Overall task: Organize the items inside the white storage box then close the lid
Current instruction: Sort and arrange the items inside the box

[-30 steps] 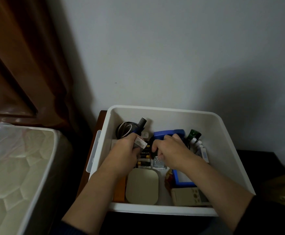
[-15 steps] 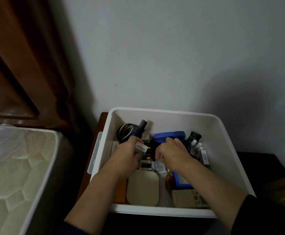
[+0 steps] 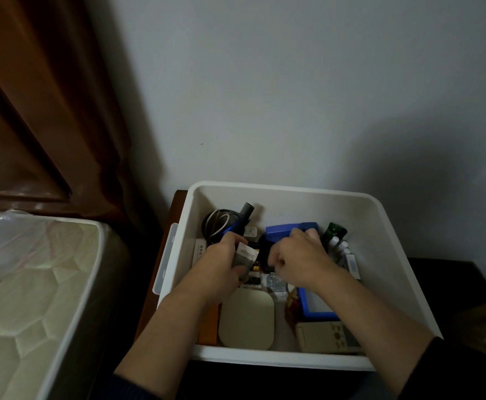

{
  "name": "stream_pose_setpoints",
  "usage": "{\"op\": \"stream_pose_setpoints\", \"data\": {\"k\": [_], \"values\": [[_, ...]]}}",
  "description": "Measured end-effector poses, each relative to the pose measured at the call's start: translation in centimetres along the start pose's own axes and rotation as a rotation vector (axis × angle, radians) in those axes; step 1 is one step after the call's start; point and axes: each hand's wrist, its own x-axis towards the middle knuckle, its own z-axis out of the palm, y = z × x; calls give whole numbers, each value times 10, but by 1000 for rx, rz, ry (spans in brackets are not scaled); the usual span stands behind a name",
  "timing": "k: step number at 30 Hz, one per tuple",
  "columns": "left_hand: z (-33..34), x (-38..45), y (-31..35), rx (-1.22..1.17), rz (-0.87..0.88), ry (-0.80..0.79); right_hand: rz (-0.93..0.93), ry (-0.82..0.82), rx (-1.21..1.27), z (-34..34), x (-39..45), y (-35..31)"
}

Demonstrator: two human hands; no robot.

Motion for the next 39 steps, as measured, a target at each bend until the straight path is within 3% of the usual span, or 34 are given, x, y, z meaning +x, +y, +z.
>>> {"op": "stream_pose_setpoints", "data": {"k": [3,5,8,13,18,22,24,33,39], "values": [[1,2,-2,-3,1,3,55,164,533,-7,2,5],[2,3,-4,-1,7,-5,-1,64,802,-9,1,7],[3,4,-7,-1,22,-22,-70,-131,905,-7,-3,7],[5,7,-8,-46,64,-34,-106,-43,948,-9,0,3],[5,6,-8,-4,50,-17,-57,91,754,-10,2,12],[6,6,-8,96,55,48,-5,62,248,-8,0,22],[6,7,-9,114,54,46,-4,36,128,-3,-1,20],[5,5,-7,163,62,47,-5,-63,12,10,2,10],[4,3,-4,155,68,44,22,-18,-29,14,3,9]]}}
